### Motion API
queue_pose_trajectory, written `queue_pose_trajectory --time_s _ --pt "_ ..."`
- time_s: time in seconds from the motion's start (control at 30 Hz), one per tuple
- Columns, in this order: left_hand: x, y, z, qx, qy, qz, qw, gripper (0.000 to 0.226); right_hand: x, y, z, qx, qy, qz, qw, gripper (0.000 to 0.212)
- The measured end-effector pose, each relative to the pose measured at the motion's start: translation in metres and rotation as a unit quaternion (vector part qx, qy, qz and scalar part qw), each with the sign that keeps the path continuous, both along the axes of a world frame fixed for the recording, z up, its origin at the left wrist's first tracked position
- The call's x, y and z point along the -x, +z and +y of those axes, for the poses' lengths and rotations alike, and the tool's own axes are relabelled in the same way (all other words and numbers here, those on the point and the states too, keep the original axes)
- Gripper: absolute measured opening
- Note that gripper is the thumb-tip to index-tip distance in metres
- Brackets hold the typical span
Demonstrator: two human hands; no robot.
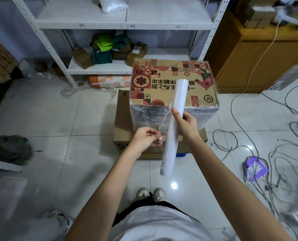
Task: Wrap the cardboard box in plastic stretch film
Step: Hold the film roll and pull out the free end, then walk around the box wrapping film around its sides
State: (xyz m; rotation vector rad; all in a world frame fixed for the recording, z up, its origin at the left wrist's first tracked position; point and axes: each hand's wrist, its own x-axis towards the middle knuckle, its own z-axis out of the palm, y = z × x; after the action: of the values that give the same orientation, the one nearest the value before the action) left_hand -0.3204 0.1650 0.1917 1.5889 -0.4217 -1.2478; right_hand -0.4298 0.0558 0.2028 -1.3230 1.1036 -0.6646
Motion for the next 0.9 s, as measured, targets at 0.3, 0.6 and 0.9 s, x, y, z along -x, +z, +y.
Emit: queue_pose_trajectory --time_s 0.3,0.6,0.9 --pt "0.019 -0.005 0.004 -0.019 -0.097 -0.009 0.995 0.026 -0.003 0.005 -0.007 0.016 0.001 0.003 1.000 0.035" --pt "0.013 -0.014 0.009 -0.003 -0.084 0.027 0.996 0.016 0.003 0.008 -0.016 -0.010 0.005 0.009 1.000 0.032" --pt "-0.009 -0.013 0.014 0.007 -0.074 0.061 0.995 0.016 0.006 0.010 -0.019 -0.093 0.017 -0.055 0.994 0.032"
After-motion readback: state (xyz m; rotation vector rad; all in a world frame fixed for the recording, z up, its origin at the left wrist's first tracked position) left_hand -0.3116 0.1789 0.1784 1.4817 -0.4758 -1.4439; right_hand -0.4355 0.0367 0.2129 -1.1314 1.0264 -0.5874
